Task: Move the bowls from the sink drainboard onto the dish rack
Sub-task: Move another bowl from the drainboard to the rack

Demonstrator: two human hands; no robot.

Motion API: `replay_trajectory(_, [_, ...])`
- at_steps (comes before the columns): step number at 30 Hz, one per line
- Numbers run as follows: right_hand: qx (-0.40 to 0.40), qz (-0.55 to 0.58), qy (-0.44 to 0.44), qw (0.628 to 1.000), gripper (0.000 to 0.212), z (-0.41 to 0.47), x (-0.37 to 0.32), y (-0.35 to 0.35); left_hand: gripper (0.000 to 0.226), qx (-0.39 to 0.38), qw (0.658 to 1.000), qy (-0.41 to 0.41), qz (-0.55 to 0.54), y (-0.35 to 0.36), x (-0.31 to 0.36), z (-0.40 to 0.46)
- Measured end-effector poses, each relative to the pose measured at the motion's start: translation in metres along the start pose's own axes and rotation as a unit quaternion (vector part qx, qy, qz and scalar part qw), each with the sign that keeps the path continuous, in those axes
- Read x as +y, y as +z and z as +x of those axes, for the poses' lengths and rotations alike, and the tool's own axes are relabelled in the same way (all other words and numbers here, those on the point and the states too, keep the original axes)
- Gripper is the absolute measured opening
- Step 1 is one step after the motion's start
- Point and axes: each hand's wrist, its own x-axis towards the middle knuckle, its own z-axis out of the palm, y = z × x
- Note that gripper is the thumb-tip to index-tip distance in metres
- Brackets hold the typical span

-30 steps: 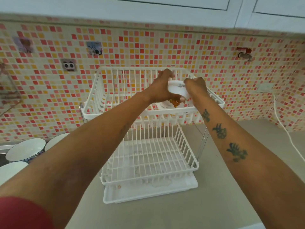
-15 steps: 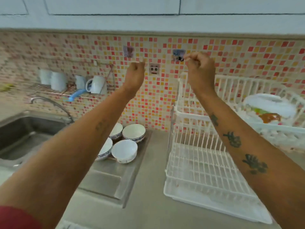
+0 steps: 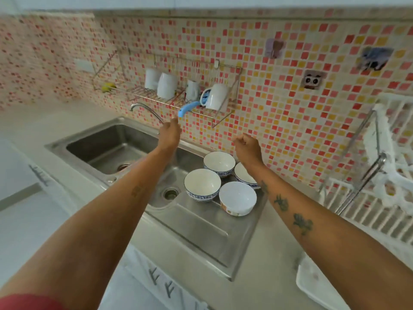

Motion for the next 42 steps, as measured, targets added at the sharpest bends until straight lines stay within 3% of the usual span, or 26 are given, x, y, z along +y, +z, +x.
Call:
replay_trajectory(4, [-0.001, -0.022, 0.102, 0.995, 0.025, 0.016, 0.052, 0.015, 0.049, -0.022, 0.997, -0.072, -0.004, 0.008, -0.061, 0.000])
replay_trajectory(7, [0.003, -0.062, 0.177, 0.982, 0.028, 0.022, 0.092, 0.016, 0.050, -0.042, 0.983, -0.178, -0.001, 0.030, -0.111, -0.011])
replay_trajectory(12, [0.016, -0.066, 0.264, 0.962, 0.045, 0.017, 0.149, 0.012, 0.047, -0.128, 0.922, -0.365, 0.001, 0.067, -0.182, -0.047])
replay_trajectory(16, [0.007, -0.051, 0.324, 0.945, 0.052, 0.016, 0.183, 0.015, 0.032, -0.178, 0.879, -0.438, -0.055, 0.092, -0.210, -0.071])
replay_trajectory(19, [-0.017, -0.046, 0.341, 0.939, 0.045, 0.010, 0.190, 0.020, 0.033, -0.174, 0.873, -0.446, -0.089, 0.110, -0.218, -0.073])
replay_trajectory(23, [-0.020, -0.043, 0.338, 0.940, 0.053, 0.005, 0.198, 0.026, 0.030, -0.178, 0.872, -0.445, -0.102, 0.127, -0.222, -0.062])
replay_trajectory(27, [-0.011, -0.034, 0.332, 0.943, 0.054, 0.005, 0.209, 0.027, 0.046, -0.158, 0.884, -0.425, -0.118, 0.137, -0.231, -0.057])
replay_trajectory(33, [-0.026, -0.021, 0.318, 0.947, 0.054, 0.003, 0.199, 0.011, 0.048, -0.161, 0.882, -0.412, -0.162, 0.134, -0.226, -0.061])
replay_trajectory(39, [-0.023, 0.007, 0.226, 0.974, 0.059, 0.026, 0.141, -0.012, 0.051, -0.176, 0.901, -0.330, -0.219, 0.138, -0.170, -0.055])
replay_trajectory(42, [0.006, 0.017, 0.151, 0.988, 0.060, 0.046, 0.081, -0.032, 0.055, -0.181, 0.888, -0.297, -0.301, 0.140, -0.119, -0.048])
